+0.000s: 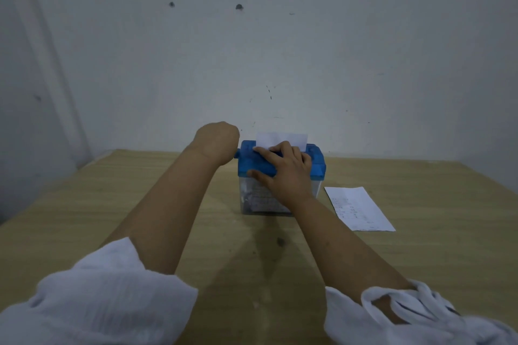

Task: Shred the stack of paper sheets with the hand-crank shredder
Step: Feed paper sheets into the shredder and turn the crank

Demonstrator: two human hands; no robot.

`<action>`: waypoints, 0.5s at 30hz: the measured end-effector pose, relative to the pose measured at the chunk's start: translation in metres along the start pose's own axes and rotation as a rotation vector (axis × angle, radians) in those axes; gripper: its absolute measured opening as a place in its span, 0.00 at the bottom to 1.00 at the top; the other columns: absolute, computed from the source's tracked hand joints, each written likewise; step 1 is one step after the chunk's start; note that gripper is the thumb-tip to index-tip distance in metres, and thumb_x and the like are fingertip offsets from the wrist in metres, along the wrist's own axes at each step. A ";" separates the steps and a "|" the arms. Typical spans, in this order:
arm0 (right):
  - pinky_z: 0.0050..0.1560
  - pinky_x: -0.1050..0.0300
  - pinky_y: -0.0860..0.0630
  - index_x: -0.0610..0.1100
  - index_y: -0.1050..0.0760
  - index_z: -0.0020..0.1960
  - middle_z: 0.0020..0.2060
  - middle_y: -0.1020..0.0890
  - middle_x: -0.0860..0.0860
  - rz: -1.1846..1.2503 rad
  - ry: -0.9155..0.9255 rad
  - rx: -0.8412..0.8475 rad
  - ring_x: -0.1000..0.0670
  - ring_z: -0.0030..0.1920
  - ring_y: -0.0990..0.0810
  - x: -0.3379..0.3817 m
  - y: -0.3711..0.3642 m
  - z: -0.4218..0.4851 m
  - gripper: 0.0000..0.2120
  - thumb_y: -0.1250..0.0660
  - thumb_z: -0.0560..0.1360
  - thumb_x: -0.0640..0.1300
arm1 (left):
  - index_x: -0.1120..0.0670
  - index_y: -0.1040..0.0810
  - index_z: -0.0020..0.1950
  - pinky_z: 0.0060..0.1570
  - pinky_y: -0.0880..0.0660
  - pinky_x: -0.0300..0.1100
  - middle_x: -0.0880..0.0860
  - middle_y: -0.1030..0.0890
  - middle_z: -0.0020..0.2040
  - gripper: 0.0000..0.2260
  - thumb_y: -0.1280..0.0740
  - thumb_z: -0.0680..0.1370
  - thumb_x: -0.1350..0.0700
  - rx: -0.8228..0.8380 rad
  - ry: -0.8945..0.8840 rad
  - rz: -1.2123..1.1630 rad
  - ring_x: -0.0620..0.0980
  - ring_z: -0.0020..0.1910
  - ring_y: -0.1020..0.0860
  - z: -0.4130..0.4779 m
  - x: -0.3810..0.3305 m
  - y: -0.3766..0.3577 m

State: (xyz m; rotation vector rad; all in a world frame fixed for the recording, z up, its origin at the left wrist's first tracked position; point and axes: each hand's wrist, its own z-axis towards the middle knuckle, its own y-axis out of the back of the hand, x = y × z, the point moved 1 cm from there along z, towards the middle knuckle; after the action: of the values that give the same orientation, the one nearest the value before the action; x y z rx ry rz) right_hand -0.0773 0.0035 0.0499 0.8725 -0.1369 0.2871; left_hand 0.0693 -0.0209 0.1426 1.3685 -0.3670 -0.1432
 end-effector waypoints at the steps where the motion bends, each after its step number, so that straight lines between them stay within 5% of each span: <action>1: 0.59 0.56 0.47 0.59 0.31 0.68 0.57 0.30 0.52 0.000 -0.002 0.000 0.52 0.59 0.33 0.000 0.000 0.000 0.24 0.37 0.73 0.63 | 0.63 0.23 0.57 0.42 0.31 0.41 0.55 0.25 0.42 0.10 0.39 0.78 0.64 0.010 -0.007 -0.025 0.54 0.48 0.23 -0.002 0.002 -0.003; 5: 0.59 0.56 0.47 0.58 0.31 0.68 0.57 0.29 0.52 -0.004 0.008 -0.023 0.51 0.58 0.32 0.002 0.000 0.000 0.24 0.37 0.73 0.63 | 0.64 0.23 0.58 0.47 0.28 0.44 0.52 0.30 0.35 0.10 0.38 0.79 0.62 0.105 -0.050 -0.095 0.52 0.44 0.27 -0.005 0.003 -0.015; 9: 0.59 0.56 0.47 0.58 0.30 0.67 0.56 0.29 0.52 -0.008 0.023 -0.051 0.51 0.57 0.31 0.000 -0.002 -0.001 0.24 0.37 0.73 0.63 | 0.61 0.22 0.59 0.52 0.26 0.42 0.58 0.20 0.54 0.12 0.32 0.76 0.60 0.130 -0.022 -0.157 0.54 0.53 0.21 -0.004 0.004 -0.038; 15: 0.52 0.56 0.43 0.55 0.23 0.59 0.48 0.24 0.52 -0.048 0.066 -0.233 0.50 0.47 0.25 0.002 -0.011 -0.002 0.24 0.41 0.70 0.66 | 0.58 0.17 0.55 0.56 0.25 0.43 0.56 0.17 0.53 0.15 0.25 0.70 0.56 0.157 0.082 -0.335 0.52 0.52 0.21 0.013 0.009 -0.072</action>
State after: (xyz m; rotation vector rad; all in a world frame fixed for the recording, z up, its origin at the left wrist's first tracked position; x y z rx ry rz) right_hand -0.0724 -0.0010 0.0409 0.6334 -0.0858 0.2492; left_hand 0.0814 -0.0504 0.0757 1.5796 -0.0782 -0.3398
